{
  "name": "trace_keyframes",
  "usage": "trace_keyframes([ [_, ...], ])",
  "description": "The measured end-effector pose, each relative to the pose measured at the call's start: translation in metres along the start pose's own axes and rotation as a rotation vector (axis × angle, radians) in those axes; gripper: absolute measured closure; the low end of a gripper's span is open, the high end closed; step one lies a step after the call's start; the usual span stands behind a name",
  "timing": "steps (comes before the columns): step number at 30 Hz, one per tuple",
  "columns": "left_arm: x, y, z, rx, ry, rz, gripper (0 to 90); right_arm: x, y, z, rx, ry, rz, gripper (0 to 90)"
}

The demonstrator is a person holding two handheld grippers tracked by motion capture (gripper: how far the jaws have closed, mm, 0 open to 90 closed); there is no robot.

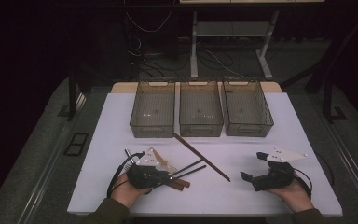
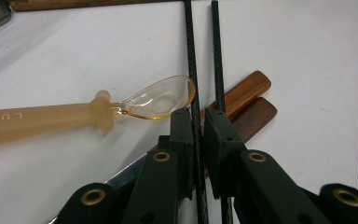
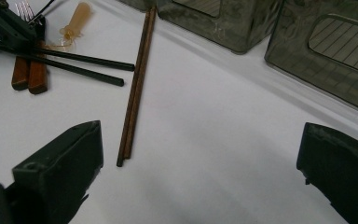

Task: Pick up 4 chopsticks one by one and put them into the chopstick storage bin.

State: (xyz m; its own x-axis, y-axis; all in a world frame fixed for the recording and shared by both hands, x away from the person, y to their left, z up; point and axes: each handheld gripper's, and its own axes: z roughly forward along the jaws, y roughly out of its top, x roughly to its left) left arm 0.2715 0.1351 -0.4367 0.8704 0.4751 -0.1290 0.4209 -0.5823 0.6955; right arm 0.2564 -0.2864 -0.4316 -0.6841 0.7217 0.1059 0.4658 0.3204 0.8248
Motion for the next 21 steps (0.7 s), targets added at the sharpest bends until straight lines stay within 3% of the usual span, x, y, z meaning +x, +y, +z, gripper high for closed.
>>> trace_keyframes([
  [7, -0.0014, 0.0001, -0.0001, 0.009, 0.011, 0.026, 84.0, 0.0002, 0.0, 0.0, 0.0, 0.0, -0.001, 0.7],
  [21, -0.0033, 0.0021, -0.0012, 0.011, 0.018, 0.04, 85.1, 0.0, 0.0001, -0.0003, -0.001, 0.0, -0.001, 0.7],
])
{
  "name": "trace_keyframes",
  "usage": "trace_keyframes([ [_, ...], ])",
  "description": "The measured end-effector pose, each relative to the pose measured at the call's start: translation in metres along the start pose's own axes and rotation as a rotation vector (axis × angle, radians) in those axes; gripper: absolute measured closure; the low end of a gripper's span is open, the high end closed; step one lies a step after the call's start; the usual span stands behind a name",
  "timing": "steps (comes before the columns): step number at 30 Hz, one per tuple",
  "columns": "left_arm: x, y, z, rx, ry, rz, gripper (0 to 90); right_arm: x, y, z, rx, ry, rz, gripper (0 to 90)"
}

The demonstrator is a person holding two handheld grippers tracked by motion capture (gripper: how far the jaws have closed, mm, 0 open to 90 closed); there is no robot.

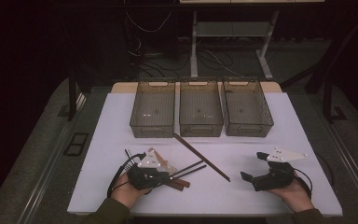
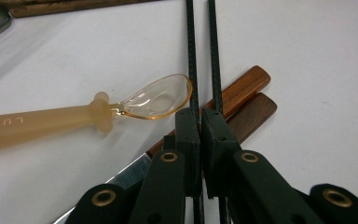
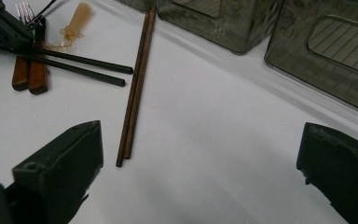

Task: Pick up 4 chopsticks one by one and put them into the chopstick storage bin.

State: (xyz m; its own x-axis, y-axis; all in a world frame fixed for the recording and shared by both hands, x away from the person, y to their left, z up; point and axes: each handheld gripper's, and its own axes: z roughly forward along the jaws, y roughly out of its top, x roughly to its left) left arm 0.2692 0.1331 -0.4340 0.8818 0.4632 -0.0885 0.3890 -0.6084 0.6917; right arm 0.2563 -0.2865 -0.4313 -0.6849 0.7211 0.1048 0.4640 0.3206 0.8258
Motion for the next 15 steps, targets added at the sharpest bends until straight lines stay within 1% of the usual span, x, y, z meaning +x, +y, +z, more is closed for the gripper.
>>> trace_keyframes([
  [2, 0.0, 0.0, -0.0002, -0.005, -0.002, -0.006, 85.1, 0.0001, 0.0, 0.0002, 0.0, 0.001, -0.002, 0.7],
  [7, 0.0002, 0.0007, -0.0024, -0.015, -0.008, -0.005, 85.1, 0.0, 0.0001, -0.0004, -0.006, 0.007, 0.005, 0.7],
  [11, 0.001, 0.0014, -0.0047, -0.027, -0.008, -0.025, 85.1, -0.0001, 0.0, -0.0004, -0.01, 0.01, 0.008, 0.7],
  [14, 0.0017, 0.0017, -0.0066, -0.036, -0.017, -0.03, 85.2, -0.0001, 0.0, 0.0, -0.009, 0.011, 0.007, 0.7],
  [15, 0.0021, 0.002, -0.0075, -0.037, -0.019, -0.026, 85.2, -0.0002, 0.0, 0.0, -0.009, 0.011, 0.007, 0.7],
])
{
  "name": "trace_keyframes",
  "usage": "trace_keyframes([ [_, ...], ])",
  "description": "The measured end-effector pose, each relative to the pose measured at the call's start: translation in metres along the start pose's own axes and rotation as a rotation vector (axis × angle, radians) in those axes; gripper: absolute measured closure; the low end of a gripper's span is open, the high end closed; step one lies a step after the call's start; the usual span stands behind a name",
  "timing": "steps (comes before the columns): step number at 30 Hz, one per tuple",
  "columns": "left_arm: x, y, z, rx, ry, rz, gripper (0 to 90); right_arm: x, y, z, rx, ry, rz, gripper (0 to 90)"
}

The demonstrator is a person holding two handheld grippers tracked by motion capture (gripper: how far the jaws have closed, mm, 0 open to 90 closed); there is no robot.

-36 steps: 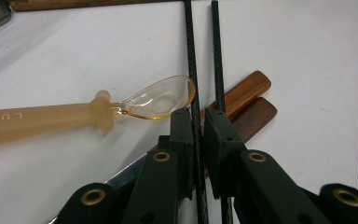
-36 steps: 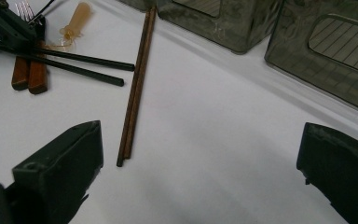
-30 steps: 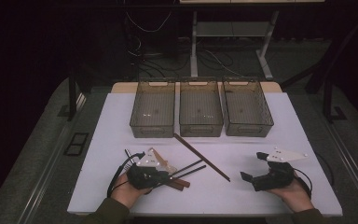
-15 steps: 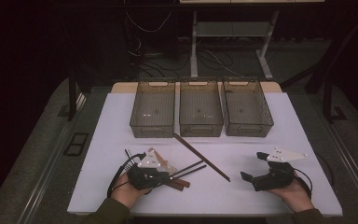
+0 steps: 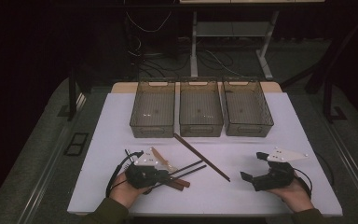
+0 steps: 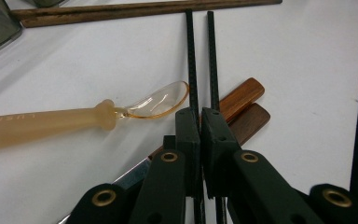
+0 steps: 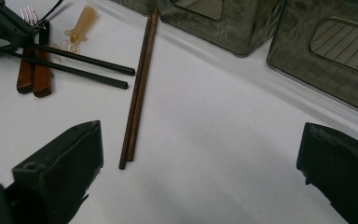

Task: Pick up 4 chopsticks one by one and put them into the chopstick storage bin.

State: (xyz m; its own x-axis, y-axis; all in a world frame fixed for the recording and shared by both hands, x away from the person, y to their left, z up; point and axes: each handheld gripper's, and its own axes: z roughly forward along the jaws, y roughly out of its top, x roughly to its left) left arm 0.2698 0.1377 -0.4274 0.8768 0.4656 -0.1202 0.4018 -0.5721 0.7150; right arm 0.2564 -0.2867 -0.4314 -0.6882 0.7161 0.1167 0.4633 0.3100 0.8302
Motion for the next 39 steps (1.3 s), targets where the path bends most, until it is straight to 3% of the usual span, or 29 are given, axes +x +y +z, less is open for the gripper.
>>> trace_keyframes([
  [6, -0.001, 0.001, -0.004, -0.013, -0.008, 0.003, 85.2, 0.0, 0.0, 0.0, -0.005, 0.005, 0.006, 0.7],
  [10, 0.0, 0.002, -0.007, -0.019, -0.011, 0.013, 85.2, 0.001, -0.005, 0.002, -0.029, 0.025, 0.044, 0.7],
  [20, 0.006, 0.004, -0.014, -0.049, -0.028, 0.015, 85.2, 0.006, -0.013, 0.007, 0.005, 0.042, 0.027, 0.7],
  [27, 0.011, 0.01, -0.017, -0.07, -0.025, 0.021, 85.2, 0.003, -0.01, 0.006, -0.01, 0.041, 0.046, 0.7],
  [39, 0.018, 0.02, -0.023, -0.089, -0.039, -0.011, 85.2, 0.004, -0.007, 0.008, -0.008, 0.03, 0.032, 0.7],
])
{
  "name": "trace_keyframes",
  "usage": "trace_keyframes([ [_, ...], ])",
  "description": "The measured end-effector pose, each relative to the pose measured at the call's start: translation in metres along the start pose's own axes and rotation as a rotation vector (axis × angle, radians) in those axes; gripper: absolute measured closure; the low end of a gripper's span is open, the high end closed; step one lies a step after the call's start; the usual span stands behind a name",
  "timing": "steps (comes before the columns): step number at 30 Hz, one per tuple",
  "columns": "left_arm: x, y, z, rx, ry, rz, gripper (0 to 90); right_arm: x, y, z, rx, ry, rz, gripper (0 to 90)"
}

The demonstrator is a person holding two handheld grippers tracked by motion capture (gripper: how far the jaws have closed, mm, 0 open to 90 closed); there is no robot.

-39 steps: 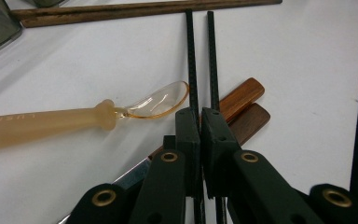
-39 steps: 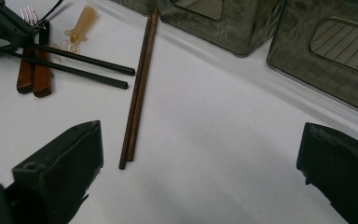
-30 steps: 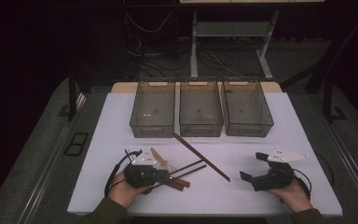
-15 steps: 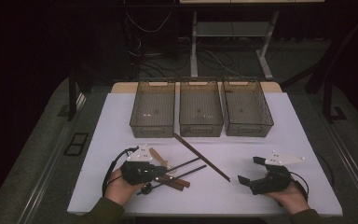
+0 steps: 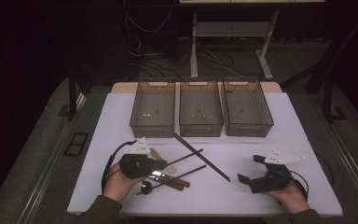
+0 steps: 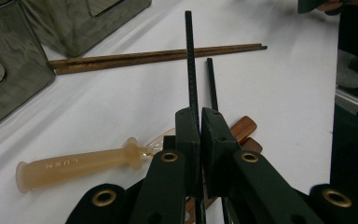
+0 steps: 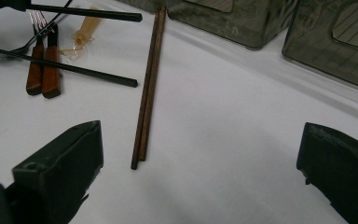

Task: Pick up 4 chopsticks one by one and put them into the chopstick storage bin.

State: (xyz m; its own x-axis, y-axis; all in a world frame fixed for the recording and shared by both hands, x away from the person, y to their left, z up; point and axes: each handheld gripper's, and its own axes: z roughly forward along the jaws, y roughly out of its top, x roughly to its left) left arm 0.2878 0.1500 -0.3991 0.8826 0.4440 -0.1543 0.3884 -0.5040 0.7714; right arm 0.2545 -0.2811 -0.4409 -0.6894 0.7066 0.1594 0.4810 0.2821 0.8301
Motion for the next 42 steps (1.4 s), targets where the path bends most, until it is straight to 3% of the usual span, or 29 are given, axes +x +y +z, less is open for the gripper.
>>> trace_keyframes([
  [20, 0.025, 0.027, 0.002, -0.035, 0.004, -0.004, 85.2, 0.0, 0.001, 0.0, -0.004, -0.009, 0.0, 0.7],
  [42, 0.053, 0.067, 0.003, -0.051, 0.029, 0.042, 85.1, -0.002, 0.001, -0.002, -0.014, -0.017, 0.022, 0.7],
])
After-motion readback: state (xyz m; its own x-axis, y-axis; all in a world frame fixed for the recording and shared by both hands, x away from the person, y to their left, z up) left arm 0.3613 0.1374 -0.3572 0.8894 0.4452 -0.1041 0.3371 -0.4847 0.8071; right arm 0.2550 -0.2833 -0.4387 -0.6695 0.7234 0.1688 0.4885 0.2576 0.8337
